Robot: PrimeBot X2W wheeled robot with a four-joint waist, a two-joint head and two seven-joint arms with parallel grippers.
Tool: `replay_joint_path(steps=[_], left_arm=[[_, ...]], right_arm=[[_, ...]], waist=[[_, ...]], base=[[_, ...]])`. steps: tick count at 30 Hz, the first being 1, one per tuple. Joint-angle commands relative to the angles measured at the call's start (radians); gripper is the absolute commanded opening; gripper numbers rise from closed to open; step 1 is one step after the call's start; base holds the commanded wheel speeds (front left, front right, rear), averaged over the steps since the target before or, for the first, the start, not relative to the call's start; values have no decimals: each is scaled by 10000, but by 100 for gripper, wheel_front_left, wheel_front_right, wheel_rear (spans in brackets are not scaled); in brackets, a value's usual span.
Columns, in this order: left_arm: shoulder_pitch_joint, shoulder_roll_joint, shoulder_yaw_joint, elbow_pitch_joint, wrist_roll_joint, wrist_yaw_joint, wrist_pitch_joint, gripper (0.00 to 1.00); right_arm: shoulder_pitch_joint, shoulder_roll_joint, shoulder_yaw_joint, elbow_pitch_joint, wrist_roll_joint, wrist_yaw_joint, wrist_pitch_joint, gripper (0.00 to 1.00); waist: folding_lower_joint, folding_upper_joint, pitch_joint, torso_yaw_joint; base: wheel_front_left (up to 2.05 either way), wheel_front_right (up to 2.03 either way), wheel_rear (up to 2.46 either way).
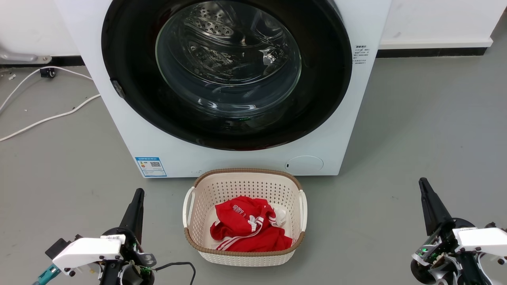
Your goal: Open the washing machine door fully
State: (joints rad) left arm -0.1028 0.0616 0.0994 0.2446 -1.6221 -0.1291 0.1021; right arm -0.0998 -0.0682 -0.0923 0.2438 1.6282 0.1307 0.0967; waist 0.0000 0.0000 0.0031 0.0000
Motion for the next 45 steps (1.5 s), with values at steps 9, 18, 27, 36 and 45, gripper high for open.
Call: replay_joint_path(steps=[9,18,27,36,45], left_arm=[[108,-40,-133,107,38,3,-122,100],[51,-47,-331,-296,315,0,-565,100],[11,-53,-546,-821,1854,-3,-957,100],[-28,-58,-631,-1180,3600,-6,-1277,100],[32,-64,-610,-1381,5598,-9,-1604,100]], right_arm=[[165,37,80,28,21,0,-95,100],[316,51,358,-422,-307,0,-549,100],[414,65,322,-887,-2039,0,-941,100],[533,74,489,-1391,-4587,0,-1256,100],[658,94,701,-1682,-6796,1,-1579,100]], waist=[[0,0,3,-1],[0,0,1,15],[0,0,7,48],[0,0,-11,53],[0,0,-25,59]], base=[[0,0,0],[0,0,0],[0,0,0],[0,0,0],[0,0,0]])
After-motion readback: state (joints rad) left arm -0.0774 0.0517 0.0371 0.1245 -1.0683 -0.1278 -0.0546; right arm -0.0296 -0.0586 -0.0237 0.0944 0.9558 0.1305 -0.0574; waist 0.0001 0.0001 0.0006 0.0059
